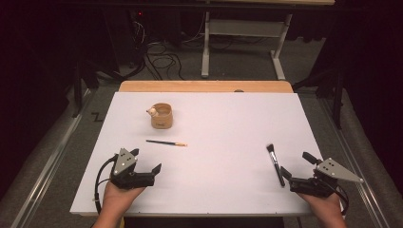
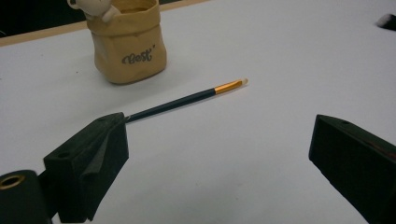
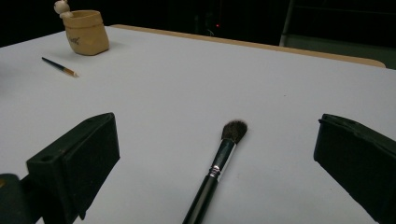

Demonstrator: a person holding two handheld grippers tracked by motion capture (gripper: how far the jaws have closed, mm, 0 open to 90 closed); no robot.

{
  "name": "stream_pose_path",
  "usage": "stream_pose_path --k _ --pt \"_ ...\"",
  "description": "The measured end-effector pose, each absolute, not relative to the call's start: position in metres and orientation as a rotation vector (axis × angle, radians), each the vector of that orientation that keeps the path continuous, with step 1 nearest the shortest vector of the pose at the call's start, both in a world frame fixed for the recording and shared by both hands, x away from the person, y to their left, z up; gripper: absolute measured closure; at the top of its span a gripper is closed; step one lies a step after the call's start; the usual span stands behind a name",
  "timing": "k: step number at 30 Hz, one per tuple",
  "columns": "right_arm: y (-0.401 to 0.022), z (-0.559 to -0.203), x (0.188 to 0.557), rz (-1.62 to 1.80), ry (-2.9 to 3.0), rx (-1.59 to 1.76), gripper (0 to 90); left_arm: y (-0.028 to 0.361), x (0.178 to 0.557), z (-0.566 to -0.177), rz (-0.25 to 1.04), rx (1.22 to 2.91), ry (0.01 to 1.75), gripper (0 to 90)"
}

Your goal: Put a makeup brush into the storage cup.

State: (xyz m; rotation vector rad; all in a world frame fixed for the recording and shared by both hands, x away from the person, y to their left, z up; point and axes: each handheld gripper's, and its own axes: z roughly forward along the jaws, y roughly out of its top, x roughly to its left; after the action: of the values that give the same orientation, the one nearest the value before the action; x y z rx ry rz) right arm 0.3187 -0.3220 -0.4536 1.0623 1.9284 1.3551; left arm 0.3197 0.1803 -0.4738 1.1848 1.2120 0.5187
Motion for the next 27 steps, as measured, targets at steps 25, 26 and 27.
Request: stream_pose_path --k 25,26,27 --pt "-0.320 -0.459 0.321 1.336 1.972 1.060 1.0 0.170 0.325 -0.483 0.460 1.371 1.335 6.6" --pt "-0.320 -0.459 0.321 1.336 1.972 1.060 1.0 0.170 0.325 -0.483 0.455 1.371 1.339 6.6" --pt "-0.319 -0.459 0.322 1.340 1.973 1.062 0.9 0.169 0.326 -0.483 0.450 1.377 1.352 6.6"
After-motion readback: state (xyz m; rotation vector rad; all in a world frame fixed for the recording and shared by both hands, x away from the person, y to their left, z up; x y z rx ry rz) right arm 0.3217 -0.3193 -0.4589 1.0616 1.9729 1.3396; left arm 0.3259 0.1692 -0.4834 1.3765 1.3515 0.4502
